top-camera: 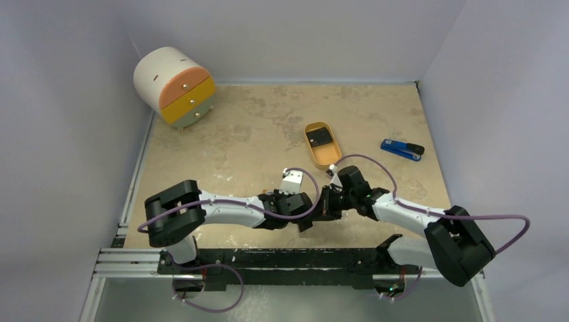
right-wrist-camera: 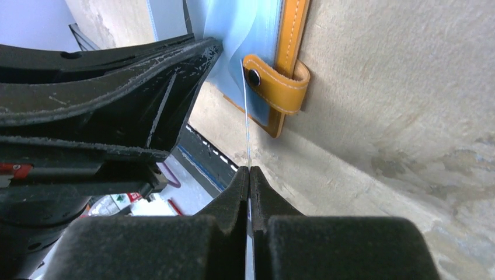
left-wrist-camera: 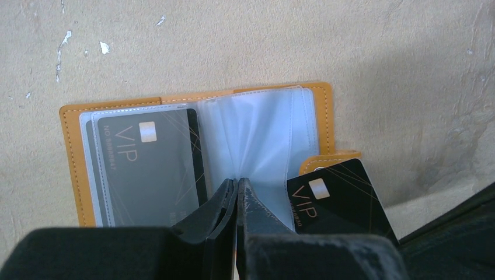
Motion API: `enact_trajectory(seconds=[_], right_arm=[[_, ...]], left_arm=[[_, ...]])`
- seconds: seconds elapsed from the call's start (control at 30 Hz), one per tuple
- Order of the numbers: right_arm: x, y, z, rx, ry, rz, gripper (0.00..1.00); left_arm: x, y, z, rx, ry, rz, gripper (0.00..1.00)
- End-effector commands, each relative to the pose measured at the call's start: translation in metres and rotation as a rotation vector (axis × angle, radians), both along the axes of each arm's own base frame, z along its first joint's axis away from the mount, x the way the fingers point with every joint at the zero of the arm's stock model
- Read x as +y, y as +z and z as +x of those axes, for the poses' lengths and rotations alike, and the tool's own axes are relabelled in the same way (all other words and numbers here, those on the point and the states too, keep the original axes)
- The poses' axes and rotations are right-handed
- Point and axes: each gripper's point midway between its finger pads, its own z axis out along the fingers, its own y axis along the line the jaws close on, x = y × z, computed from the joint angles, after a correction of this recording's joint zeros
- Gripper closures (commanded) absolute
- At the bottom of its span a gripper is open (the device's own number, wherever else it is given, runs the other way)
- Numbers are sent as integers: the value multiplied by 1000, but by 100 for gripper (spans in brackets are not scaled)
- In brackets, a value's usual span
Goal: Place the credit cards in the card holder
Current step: Turn over the card slot in the card holder.
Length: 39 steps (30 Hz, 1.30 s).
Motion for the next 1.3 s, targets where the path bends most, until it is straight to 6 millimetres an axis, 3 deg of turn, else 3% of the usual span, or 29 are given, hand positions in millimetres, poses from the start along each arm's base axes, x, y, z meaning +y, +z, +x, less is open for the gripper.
enact_trajectory(seconds=[0.0,0.1,0.33,0.57,0.67,0.9,1.07,1.27], right_arm=[[13,9,9,-46,23,73,100],[16,11,12,-64,26,94,100],[16,7,12,-64,33,88,100],[23,16,18,-93,35,129,100],[29,25,22,-120,47,151,100],[42,34,31,-140,73,166,100],[52,37,38,-146,82,174,100],[62,29,45,-126,87,169,100]], left_arm=[[2,11,1,-10,19,-34,100],[-1,15,0,-8,15,-48,99],[-8,50,3,-30,11,-105,68],[10,84,6,-79,57,-136,62],[30,84,7,-104,101,-113,62],[69,58,7,-94,185,-80,69],[84,49,5,-87,217,-79,72],[95,57,6,-108,243,-109,72]])
